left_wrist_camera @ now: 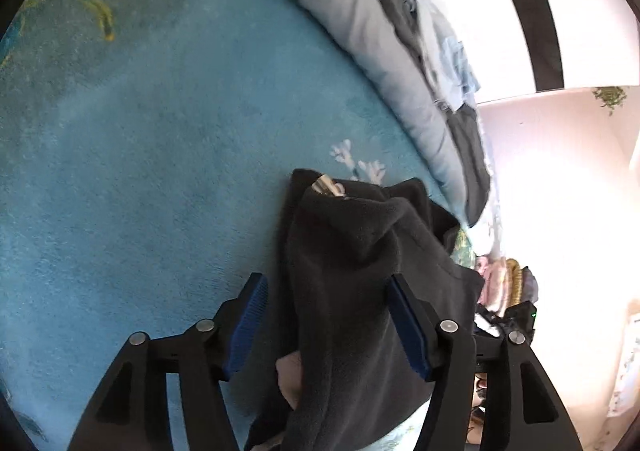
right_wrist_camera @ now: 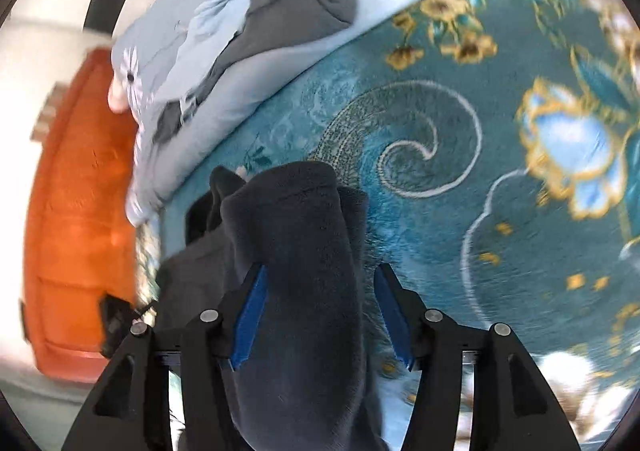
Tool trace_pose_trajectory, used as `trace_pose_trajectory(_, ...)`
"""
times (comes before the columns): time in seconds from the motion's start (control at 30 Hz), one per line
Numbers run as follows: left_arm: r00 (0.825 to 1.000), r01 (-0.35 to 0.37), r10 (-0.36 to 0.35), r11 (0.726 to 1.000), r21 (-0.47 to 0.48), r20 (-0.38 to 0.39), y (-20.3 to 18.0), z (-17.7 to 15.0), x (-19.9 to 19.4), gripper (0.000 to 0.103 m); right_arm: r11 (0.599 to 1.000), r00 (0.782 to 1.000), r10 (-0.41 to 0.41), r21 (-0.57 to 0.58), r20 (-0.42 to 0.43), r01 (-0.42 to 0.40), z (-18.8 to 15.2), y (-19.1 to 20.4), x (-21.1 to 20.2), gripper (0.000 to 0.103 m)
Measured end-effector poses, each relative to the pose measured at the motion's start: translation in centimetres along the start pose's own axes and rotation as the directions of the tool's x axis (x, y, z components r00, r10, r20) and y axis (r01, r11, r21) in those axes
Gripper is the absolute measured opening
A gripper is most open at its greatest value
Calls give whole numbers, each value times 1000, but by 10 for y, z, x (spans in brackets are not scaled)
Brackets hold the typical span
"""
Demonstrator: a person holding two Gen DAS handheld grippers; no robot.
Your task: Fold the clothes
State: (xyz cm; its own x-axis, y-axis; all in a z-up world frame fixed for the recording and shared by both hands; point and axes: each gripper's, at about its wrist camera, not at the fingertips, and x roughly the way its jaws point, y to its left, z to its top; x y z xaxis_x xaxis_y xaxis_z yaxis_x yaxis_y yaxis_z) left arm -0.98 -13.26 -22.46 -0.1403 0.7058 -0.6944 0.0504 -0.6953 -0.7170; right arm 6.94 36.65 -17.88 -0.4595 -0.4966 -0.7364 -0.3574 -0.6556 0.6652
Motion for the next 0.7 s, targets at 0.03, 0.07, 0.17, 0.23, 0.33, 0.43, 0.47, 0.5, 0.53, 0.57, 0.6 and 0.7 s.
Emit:
trace_pose_trajectory(0.03, 1000, -12, 12, 1000, 3, -14, -1, 0, 4, 66, 1000, 1000, 20, 22, 5, -20, 0, -1, 3, 57)
trace_pose_trajectory(0.07, 1000, -14, 14, 1000, 4, -23, -2, 0, 7, 66, 999, 1000, 24, 26, 5, -24, 0, 1, 5, 57)
trace_pose_trajectory(0.17, 1000, 11, -10, 1000, 18, -9, -9, -3, 9, 64, 999, 1000, 27, 26, 8, -27, -1, 7, 7, 56)
trace_pose_trajectory(0.23, 1000, 30, -30, 999, 37, 3, -15, -5, 5, 63, 1000, 1000, 14, 12, 12, -14, -1, 11, 4, 40)
trace_pose_trajectory(0.33, 1000, 6, -8, 997, 75, 24, -27, -7, -1, 31, 1000, 1000, -3, -16, 21, 3, -4, 19, -2, 11)
trace_pose_trajectory(0.43, 998, -25, 19, 994, 107, 54, -37, -8, -10, 18, 999, 1000, -4, -50, 29, 5, -9, 28, -10, 9)
trace_pose_trajectory(0.47, 997, -27, 18, 992, 121, 70, -40, -8, -15, 15, 998, 999, 9, -56, 36, -7, -9, 32, -14, 9)
trace_pose_trajectory(0.5, 996, -24, 13, 991, 134, 83, -44, -8, -20, 10, 998, 999, 22, -62, 44, -19, -9, 36, -19, 9)
trace_pose_trajectory(0.53, 995, -14, -1, 989, 150, 101, -50, -7, -26, 10, 997, 997, 41, -68, 58, -37, -7, 40, -26, 8)
trace_pose_trajectory(0.57, 993, 2, -22, 986, 165, 120, -57, -4, -32, 10, 996, 996, 61, -75, 72, -56, -5, 44, -32, 8)
trace_pose_trajectory(0.6, 989, 21, -47, 982, 185, 139, -66, 0, -39, 10, 993, 992, 83, -87, 90, -75, -2, 50, -40, 8)
trace_pose_trajectory(0.7, 970, 69, -127, 961, 268, 206, -98, 11, -63, 10, 988, 981, 123, -113, 149, -107, 10, 60, -58, 8)
